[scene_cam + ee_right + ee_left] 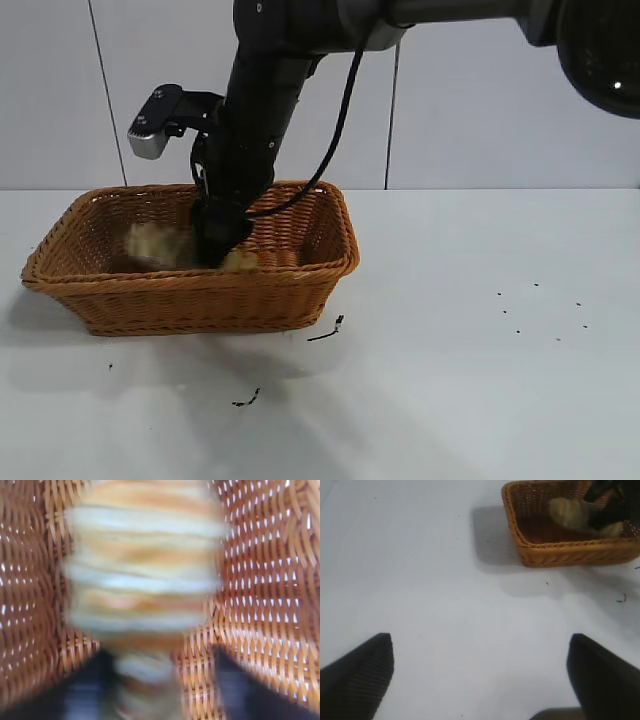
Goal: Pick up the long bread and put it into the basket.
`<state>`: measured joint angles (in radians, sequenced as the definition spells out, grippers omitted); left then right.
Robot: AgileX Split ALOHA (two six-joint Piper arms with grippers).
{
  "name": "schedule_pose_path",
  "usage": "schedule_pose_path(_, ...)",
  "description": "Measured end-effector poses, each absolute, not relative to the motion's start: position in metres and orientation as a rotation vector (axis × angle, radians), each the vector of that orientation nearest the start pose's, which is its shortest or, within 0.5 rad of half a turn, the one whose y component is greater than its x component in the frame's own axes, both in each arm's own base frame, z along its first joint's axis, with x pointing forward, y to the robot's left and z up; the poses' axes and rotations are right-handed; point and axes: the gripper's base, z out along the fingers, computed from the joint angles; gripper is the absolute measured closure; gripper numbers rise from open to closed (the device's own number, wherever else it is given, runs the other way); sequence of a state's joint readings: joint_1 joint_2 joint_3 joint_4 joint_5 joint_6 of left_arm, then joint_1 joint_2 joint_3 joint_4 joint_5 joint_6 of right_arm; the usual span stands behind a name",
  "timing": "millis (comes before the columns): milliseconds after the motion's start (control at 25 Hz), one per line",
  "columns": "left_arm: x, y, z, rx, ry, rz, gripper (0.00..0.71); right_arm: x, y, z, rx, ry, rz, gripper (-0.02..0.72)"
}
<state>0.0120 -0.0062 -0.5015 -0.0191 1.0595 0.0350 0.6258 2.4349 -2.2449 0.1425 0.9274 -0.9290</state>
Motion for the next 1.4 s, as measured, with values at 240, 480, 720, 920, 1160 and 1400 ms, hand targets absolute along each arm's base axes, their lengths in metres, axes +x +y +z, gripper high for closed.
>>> schedule_pose_path(240,-0.006,-0.002,0.278,0.024,2.035,0.007,0.017,0.425,0.32,0.233,-1.662,1.901,0.087,0.014)
schedule_pose_path(480,-0.006,-0.002,0.278,0.024,2.035,0.007,0.017,0.415,0.313,0.28,-1.516,1.916,0.122,0.014)
schedule_pose_path(720,-0.006,-0.002,0.278,0.024,2.035,0.007,0.017,0.409,0.309,0.297,-1.307,2.05,0.214,0.014)
schedule_pose_path(920,-0.006,-0.002,0.278,0.024,2.035,0.007,0.017,0.414,0.292,0.292,-1.082,2.281,0.206,0.014)
schedule_pose_path(1160,-0.006,-0.002,0.278,0.024,2.035,0.007,0.017,0.454,0.218,0.29,-0.702,2.462,0.159,0.014)
schedule_pose_path(1400,-0.006,-0.002,0.278,0.024,2.035,0.007,0.017,0.482,0.13,0.288,-0.443,2.564,0.091,0.014)
